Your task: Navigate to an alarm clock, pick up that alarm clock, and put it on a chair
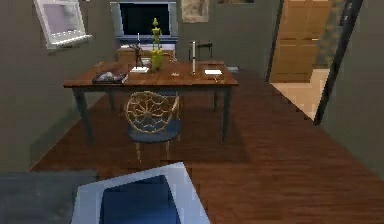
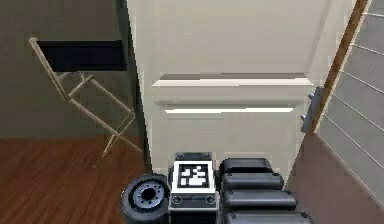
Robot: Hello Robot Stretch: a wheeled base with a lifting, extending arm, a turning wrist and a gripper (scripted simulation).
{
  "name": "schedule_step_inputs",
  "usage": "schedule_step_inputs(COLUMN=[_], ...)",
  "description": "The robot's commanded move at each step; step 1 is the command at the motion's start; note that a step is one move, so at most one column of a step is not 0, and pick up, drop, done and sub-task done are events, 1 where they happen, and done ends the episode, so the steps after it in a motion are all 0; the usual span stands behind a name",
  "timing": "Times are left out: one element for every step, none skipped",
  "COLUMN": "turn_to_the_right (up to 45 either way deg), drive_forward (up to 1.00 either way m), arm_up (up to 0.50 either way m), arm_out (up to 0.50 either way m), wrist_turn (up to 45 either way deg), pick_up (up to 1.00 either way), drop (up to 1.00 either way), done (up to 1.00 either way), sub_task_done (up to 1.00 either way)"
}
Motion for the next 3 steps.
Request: schedule_step_inputs(turn_to_the_right=[0.0,9.0,0.0], drive_forward=[1.0,0.0,0.05], arm_up=[0.0,0.0,0.0], arm_out=[0.0,0.0,0.0], wrist_turn=[0.0,0.0,0.0], pick_up=[0.0,0.0,0.0], drop=[0.0,0.0,0.0], done=[0.0,0.0,0.0], sub_task_done=[0.0,0.0,0.0])
